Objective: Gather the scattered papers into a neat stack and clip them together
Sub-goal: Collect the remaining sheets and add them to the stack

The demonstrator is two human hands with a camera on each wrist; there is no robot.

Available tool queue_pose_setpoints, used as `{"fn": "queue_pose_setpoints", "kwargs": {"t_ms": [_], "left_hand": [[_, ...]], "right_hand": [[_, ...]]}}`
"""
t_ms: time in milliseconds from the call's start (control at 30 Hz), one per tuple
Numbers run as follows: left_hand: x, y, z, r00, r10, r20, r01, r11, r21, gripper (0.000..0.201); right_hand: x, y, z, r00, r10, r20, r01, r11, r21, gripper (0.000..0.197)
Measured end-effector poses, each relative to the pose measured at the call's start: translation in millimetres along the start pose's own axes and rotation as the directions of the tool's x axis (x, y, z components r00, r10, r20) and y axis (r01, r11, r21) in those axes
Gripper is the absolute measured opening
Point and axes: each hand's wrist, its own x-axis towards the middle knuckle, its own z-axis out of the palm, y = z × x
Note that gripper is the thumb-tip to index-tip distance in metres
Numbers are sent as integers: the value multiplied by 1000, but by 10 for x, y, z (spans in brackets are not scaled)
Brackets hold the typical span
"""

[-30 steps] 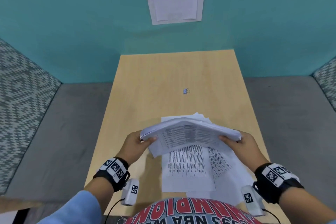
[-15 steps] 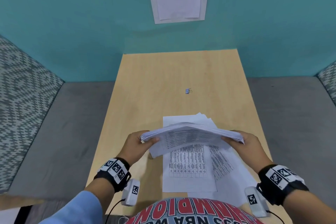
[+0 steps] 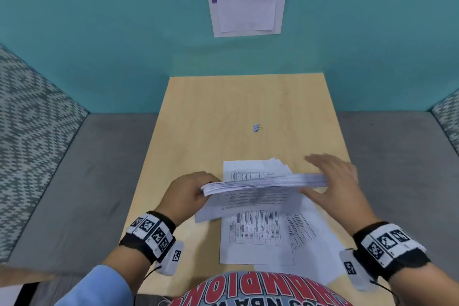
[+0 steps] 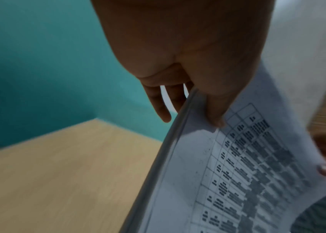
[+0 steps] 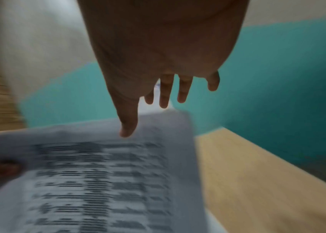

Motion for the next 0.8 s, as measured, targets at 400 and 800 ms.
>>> {"fn": "queue_pose_setpoints", "kwargs": {"t_ms": [400, 800], "left_hand": [[58, 875, -753, 999, -9, -48, 2, 988, -156, 24], [-64, 617, -117, 985, -133, 107, 170, 721, -672, 42]], "right_hand": [[101, -635, -73, 957, -67, 283, -70, 892, 448, 31], [-61, -578, -70, 971, -36, 237, -174, 573, 801, 32]]}}
